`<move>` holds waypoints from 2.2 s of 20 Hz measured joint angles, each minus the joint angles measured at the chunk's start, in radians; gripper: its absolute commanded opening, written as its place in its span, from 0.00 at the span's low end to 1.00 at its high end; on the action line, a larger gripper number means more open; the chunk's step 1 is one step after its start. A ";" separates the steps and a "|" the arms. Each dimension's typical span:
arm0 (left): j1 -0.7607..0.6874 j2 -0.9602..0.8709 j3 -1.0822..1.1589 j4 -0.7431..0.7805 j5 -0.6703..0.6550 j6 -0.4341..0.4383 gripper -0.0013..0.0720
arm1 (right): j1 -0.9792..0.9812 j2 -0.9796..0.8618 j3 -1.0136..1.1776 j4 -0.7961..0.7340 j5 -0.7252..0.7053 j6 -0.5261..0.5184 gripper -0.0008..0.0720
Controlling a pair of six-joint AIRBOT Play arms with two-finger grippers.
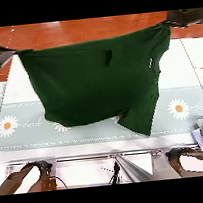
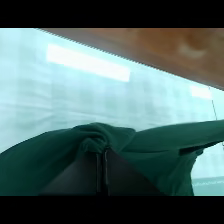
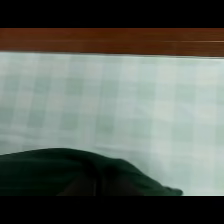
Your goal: Fold the shirts.
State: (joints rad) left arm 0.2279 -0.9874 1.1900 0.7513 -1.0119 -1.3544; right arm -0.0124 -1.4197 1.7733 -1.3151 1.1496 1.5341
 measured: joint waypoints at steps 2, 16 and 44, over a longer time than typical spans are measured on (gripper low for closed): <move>-0.064 -0.094 -0.003 -0.012 0.117 0.047 0.04 | 0.000 -0.057 0.000 0.017 -0.061 0.000 0.05; -0.178 -0.504 -0.003 -0.026 0.249 0.113 0.44 | 0.002 -0.371 0.000 0.076 -0.013 0.098 0.45; 0.016 -0.387 -0.482 0.091 -0.120 0.109 0.04 | -0.278 0.063 -0.603 0.220 0.175 -0.149 0.68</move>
State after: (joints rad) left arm 0.2440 -1.3746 0.7078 0.8425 -1.1320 -1.2449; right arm -0.2909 -1.3563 1.1702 -1.0946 1.3247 1.3849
